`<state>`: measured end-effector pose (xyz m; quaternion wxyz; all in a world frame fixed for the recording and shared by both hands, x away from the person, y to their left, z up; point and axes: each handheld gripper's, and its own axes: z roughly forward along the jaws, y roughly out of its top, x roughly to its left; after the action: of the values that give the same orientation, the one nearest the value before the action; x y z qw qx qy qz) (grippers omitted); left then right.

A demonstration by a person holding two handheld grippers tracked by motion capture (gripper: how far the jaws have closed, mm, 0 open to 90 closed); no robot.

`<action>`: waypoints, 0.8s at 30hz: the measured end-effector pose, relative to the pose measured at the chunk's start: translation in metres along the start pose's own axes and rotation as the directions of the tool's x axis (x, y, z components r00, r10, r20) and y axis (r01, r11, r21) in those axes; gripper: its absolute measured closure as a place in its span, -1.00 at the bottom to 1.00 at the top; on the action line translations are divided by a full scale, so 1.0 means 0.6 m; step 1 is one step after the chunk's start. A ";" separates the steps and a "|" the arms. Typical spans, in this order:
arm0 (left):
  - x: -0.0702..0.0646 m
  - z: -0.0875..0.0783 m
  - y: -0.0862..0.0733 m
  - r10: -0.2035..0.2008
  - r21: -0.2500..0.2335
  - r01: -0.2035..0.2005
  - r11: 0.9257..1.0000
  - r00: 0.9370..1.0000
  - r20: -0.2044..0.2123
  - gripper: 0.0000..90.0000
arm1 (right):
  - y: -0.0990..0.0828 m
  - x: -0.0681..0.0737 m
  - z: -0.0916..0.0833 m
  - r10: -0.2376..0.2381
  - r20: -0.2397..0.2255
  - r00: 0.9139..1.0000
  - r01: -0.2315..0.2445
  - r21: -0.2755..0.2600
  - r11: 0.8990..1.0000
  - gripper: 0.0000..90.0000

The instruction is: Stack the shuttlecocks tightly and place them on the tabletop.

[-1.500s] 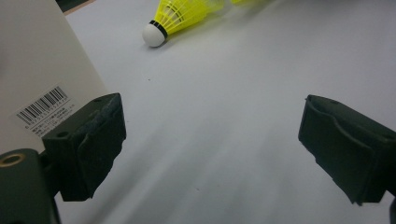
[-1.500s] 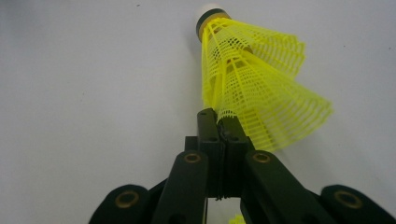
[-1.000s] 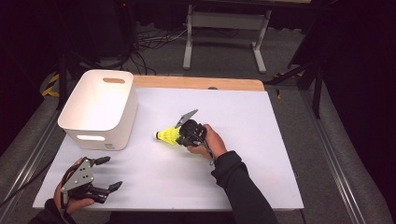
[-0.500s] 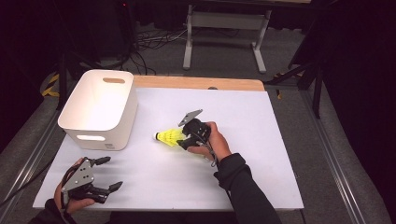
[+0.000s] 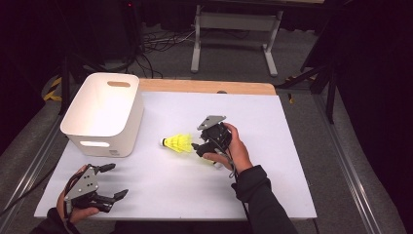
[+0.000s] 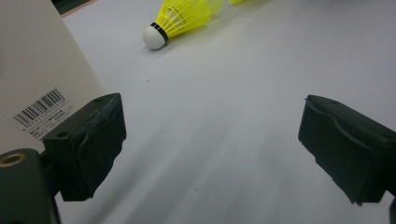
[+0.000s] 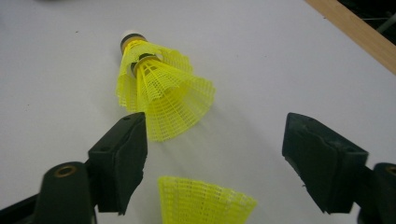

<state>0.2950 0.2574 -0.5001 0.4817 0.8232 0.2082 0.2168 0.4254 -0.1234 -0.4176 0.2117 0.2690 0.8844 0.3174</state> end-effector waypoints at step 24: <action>-0.002 0.002 0.000 0.003 0.006 -0.003 1.000 1.000 -0.001 -0.81 | -0.073 0.004 0.004 0.100 -0.033 0.994 -0.099 0.025 0.995 -0.64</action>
<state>0.2948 0.2561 -0.5006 0.4787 0.8248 0.2081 0.2174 0.4103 -0.1494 -0.4492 0.1774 0.3099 0.8769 0.3217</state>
